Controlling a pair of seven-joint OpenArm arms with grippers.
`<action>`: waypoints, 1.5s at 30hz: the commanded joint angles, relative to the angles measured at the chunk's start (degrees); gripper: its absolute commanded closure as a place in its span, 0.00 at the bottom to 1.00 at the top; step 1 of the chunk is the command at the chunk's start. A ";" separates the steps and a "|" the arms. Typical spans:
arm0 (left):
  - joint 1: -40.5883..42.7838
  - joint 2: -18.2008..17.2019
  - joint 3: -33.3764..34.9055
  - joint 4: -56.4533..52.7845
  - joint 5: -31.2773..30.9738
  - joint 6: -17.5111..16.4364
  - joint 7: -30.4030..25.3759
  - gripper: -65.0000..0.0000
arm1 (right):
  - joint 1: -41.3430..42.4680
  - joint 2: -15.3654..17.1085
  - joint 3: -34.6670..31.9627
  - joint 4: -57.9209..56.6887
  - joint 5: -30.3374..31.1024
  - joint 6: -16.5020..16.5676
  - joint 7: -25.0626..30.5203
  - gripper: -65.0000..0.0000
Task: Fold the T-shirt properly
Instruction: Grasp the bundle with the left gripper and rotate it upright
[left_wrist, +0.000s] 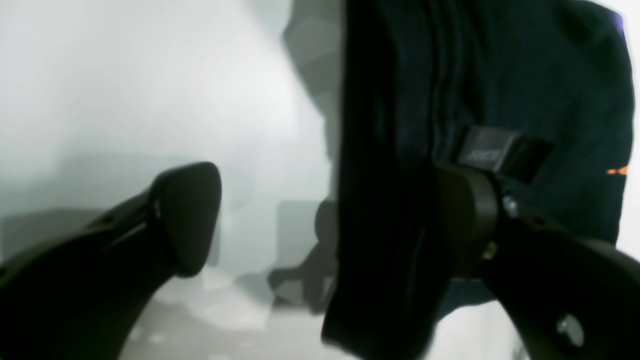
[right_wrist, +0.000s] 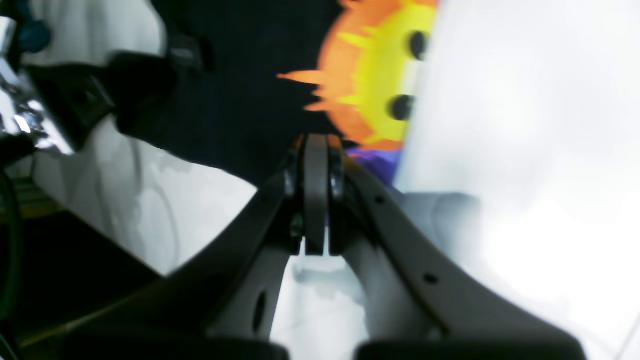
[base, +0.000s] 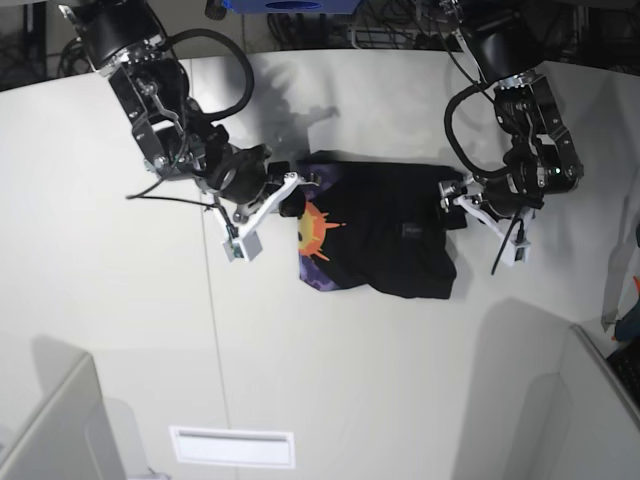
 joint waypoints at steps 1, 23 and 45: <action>-0.64 -0.09 0.29 -0.30 -0.31 -0.01 0.62 0.08 | 0.58 -0.01 0.21 1.50 0.64 0.37 0.97 1.00; -12.51 -26.64 56.29 -0.57 1.10 -0.10 -3.51 1.00 | -11.55 1.57 16.30 3.70 0.64 0.46 5.81 1.00; -21.65 -15.66 81.96 1.72 31.61 -7.40 -11.77 1.00 | -18.67 1.40 28.52 3.52 0.64 0.46 5.81 1.00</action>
